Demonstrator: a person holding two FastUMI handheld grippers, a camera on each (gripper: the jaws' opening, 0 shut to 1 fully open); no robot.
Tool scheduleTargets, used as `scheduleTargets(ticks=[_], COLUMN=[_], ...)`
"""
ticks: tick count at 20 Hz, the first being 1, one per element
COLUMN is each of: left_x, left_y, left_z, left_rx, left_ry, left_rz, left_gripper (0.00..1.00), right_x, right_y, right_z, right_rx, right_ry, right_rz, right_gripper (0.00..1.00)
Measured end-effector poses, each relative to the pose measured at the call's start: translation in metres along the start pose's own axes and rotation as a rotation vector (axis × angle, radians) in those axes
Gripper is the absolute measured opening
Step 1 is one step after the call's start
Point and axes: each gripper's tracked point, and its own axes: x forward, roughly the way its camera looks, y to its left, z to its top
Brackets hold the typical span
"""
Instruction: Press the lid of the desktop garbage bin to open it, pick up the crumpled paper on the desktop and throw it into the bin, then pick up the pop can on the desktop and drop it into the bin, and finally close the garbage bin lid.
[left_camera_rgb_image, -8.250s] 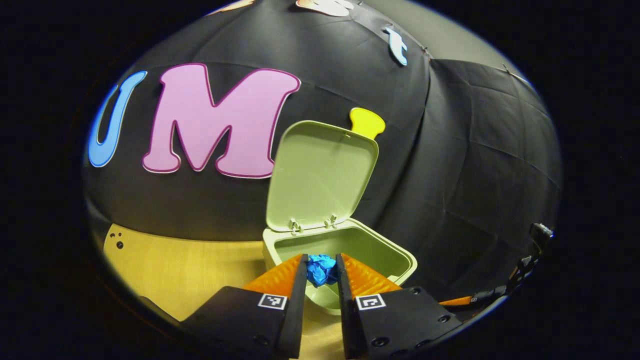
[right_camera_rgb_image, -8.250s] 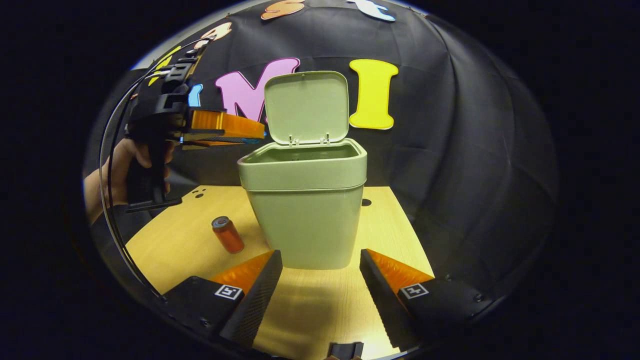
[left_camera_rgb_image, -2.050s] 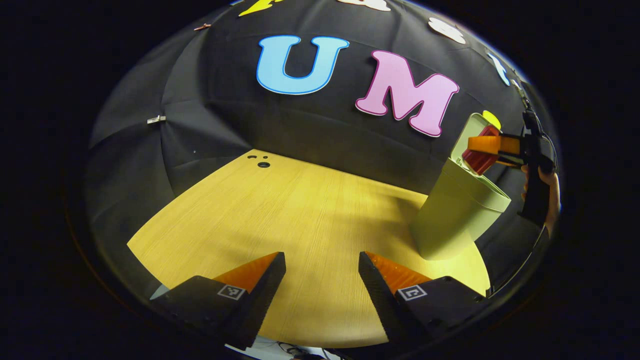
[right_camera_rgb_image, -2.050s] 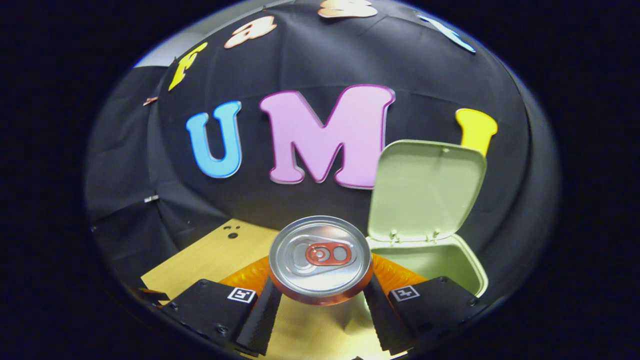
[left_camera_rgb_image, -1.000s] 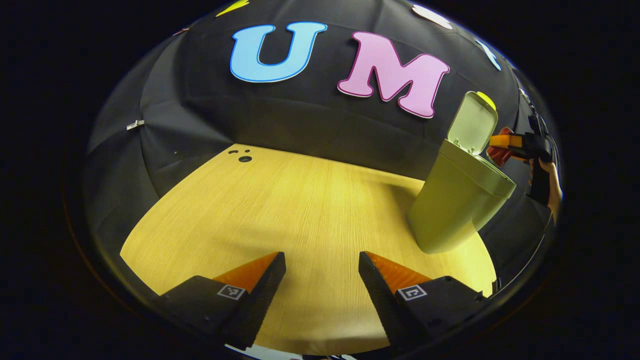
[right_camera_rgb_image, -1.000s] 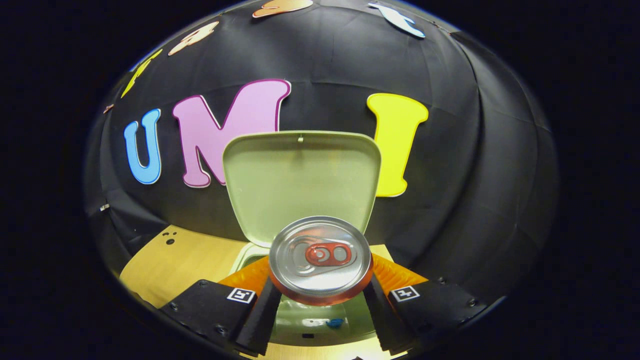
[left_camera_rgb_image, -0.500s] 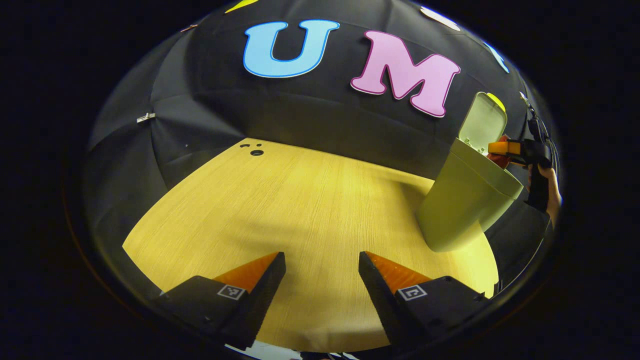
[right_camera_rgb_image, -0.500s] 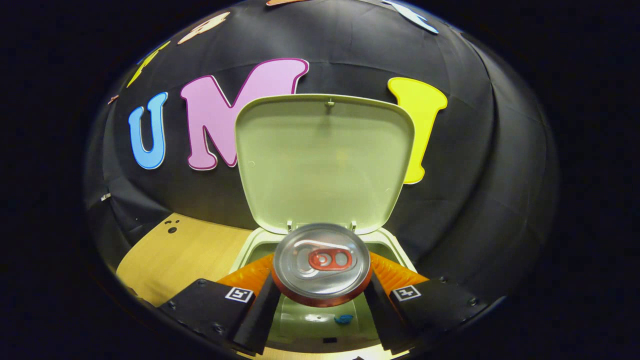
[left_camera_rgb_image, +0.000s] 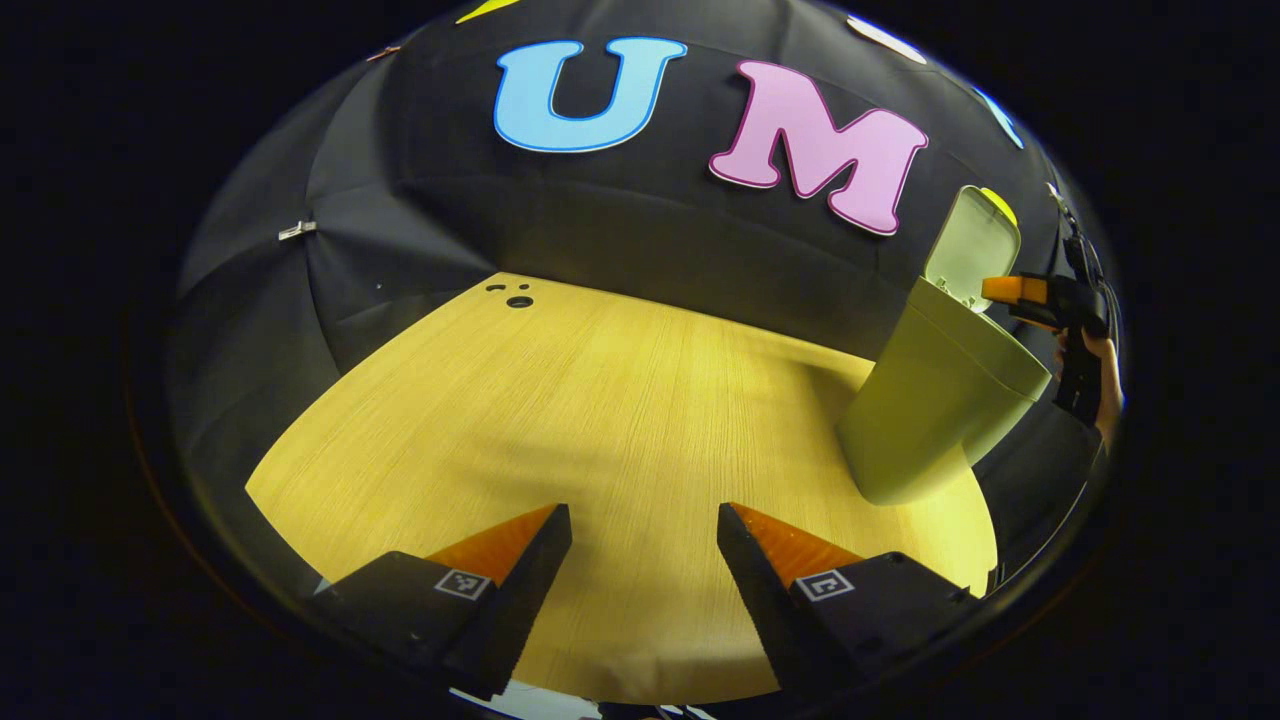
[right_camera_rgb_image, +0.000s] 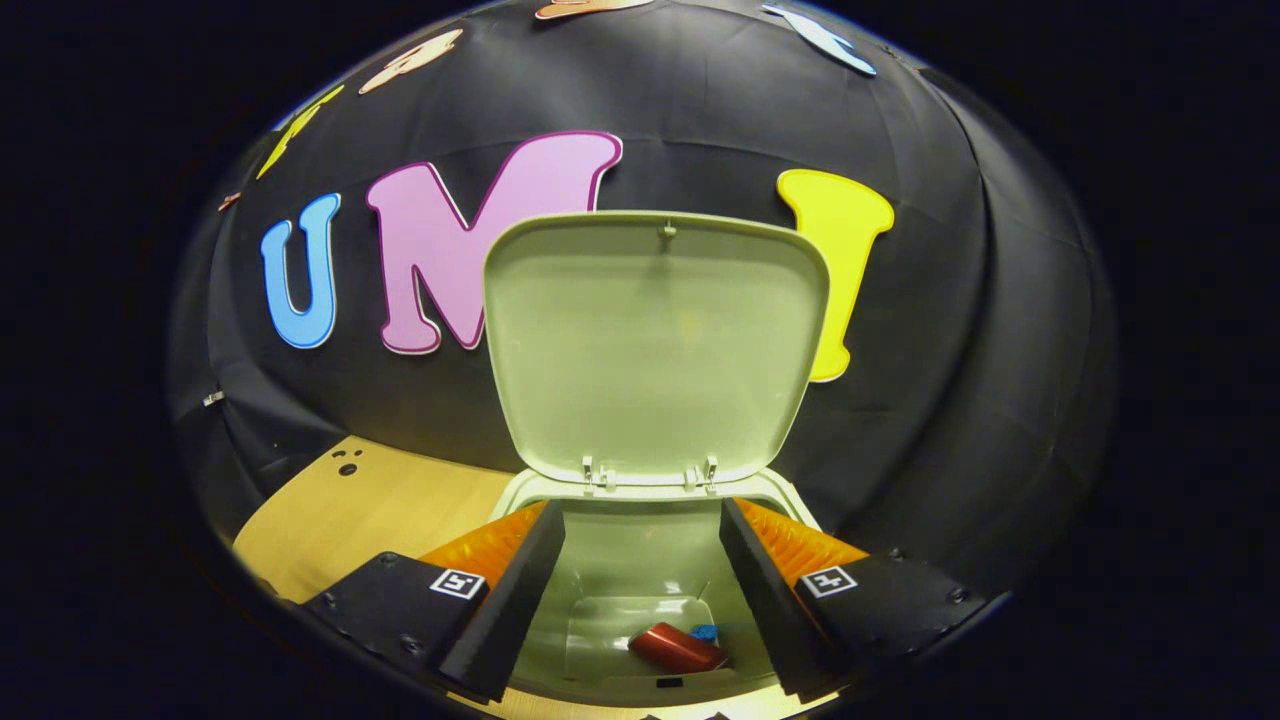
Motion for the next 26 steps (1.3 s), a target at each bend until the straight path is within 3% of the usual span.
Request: scheduleTargets(ticks=[20,26], left_x=[-0.007,0.0], left_y=[0.007,0.01], left_z=[-0.014,-0.004], left_rx=[-0.003,-0.002], left_ry=[0.025,0.018], left_rz=[-0.003,-0.001], left_gripper=[0.95,0.95], right_x=[-0.009,0.025], right_y=[-0.012,-0.006], right_z=[0.167,0.175], right_rx=[0.052,0.117], right_ry=[-0.241,-0.221], right_rz=[-0.011,-0.006], right_gripper=[0.97,0.97])
